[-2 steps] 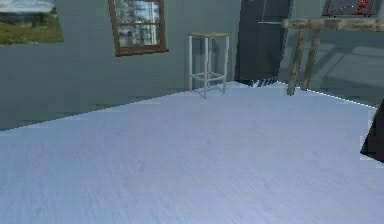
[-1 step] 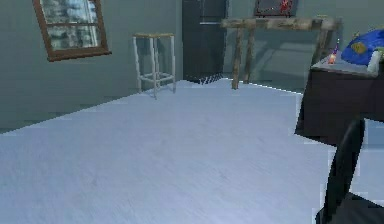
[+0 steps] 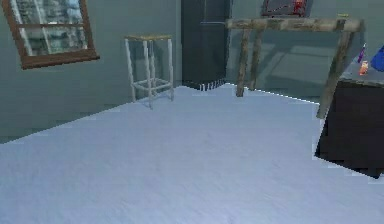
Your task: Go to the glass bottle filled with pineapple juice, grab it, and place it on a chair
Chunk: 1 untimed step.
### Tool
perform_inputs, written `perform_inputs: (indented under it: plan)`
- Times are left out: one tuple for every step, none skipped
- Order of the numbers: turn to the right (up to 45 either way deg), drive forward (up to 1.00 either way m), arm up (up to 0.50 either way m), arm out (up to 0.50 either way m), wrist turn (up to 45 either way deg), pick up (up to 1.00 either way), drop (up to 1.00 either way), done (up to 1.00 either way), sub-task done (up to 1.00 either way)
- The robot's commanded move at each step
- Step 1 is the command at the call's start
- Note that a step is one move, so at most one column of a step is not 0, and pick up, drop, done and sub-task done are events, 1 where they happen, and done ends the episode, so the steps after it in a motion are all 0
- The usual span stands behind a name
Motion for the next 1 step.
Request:
perform_inputs:
  plan:
    - [-45.0,0.0,0.0,0.0,0.0,0.0,0.0,0.0,0.0]
